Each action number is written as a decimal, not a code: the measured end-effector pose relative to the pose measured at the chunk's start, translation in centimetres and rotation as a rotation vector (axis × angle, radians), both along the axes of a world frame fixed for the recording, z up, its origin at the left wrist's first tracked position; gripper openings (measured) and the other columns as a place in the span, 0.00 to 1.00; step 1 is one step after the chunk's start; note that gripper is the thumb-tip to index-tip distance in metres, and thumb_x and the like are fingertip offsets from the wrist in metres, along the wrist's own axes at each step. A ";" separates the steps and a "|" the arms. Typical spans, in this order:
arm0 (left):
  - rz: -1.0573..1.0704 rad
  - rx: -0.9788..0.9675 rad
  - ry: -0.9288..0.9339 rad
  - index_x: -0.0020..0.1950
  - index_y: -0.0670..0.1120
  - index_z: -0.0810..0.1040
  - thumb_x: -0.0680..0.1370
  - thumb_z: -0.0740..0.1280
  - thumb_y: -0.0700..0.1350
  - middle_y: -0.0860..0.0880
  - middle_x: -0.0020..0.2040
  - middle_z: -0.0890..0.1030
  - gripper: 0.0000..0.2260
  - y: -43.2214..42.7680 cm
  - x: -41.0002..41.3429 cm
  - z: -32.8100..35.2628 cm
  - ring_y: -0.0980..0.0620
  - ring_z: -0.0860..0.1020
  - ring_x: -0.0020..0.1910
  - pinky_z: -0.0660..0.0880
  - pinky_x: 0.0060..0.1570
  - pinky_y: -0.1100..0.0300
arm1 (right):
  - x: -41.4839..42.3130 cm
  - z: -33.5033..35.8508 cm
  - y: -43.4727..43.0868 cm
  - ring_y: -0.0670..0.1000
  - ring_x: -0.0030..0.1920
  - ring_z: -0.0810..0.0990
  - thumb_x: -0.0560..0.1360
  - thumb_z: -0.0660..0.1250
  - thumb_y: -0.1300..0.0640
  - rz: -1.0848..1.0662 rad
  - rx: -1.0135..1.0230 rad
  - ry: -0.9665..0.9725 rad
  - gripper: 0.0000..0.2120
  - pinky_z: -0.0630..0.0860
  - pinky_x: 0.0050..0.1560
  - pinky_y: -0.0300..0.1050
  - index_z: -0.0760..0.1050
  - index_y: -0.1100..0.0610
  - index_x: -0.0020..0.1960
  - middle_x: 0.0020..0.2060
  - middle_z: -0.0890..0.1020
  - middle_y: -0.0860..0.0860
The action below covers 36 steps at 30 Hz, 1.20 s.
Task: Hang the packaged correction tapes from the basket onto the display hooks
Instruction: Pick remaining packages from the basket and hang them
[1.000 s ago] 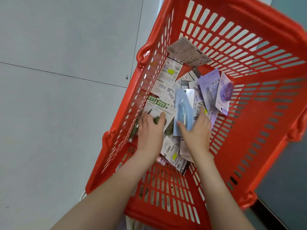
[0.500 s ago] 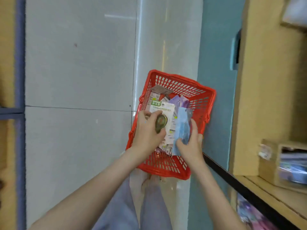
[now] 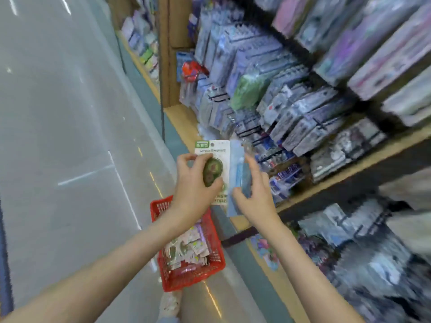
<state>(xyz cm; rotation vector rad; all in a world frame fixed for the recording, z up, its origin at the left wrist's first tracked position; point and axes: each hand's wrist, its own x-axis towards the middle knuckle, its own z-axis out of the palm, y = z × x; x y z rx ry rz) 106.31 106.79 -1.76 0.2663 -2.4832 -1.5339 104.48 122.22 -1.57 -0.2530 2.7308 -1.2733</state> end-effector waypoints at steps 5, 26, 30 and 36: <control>-0.161 -0.063 0.243 0.64 0.47 0.73 0.72 0.73 0.41 0.51 0.58 0.60 0.21 7.5 5.6 9.2 0.55 0.66 0.59 0.55 0.52 0.85 | 7.3 9.7 6.2 0.50 0.65 0.67 0.75 0.64 0.57 -0.079 -0.114 0.177 0.28 0.72 0.63 0.58 0.55 0.41 0.68 0.65 0.62 0.48; -0.625 -0.063 1.014 0.66 0.47 0.73 0.73 0.72 0.43 0.49 0.60 0.63 0.22 38.6 25.1 35.9 0.64 0.62 0.54 0.53 0.53 0.86 | 38.0 38.3 38.0 0.38 0.34 0.66 0.77 0.63 0.56 -0.600 0.306 0.831 0.35 0.65 0.39 0.23 0.48 0.35 0.74 0.50 0.61 0.47; -0.671 -0.050 1.195 0.65 0.44 0.74 0.72 0.73 0.42 0.43 0.62 0.66 0.22 41.9 24.0 40.2 0.59 0.65 0.54 0.59 0.57 0.78 | 38.3 43.2 41.8 0.43 0.35 0.66 0.76 0.63 0.59 -0.715 0.385 0.897 0.38 0.65 0.40 0.21 0.47 0.36 0.75 0.51 0.61 0.50; -0.698 -0.096 1.410 0.66 0.44 0.74 0.72 0.73 0.41 0.42 0.67 0.66 0.23 45.4 20.5 45.4 0.50 0.71 0.51 0.69 0.57 0.58 | 37.7 49.7 47.5 0.45 0.38 0.66 0.77 0.63 0.57 -0.918 0.441 0.917 0.37 0.63 0.32 0.28 0.47 0.37 0.77 0.55 0.61 0.52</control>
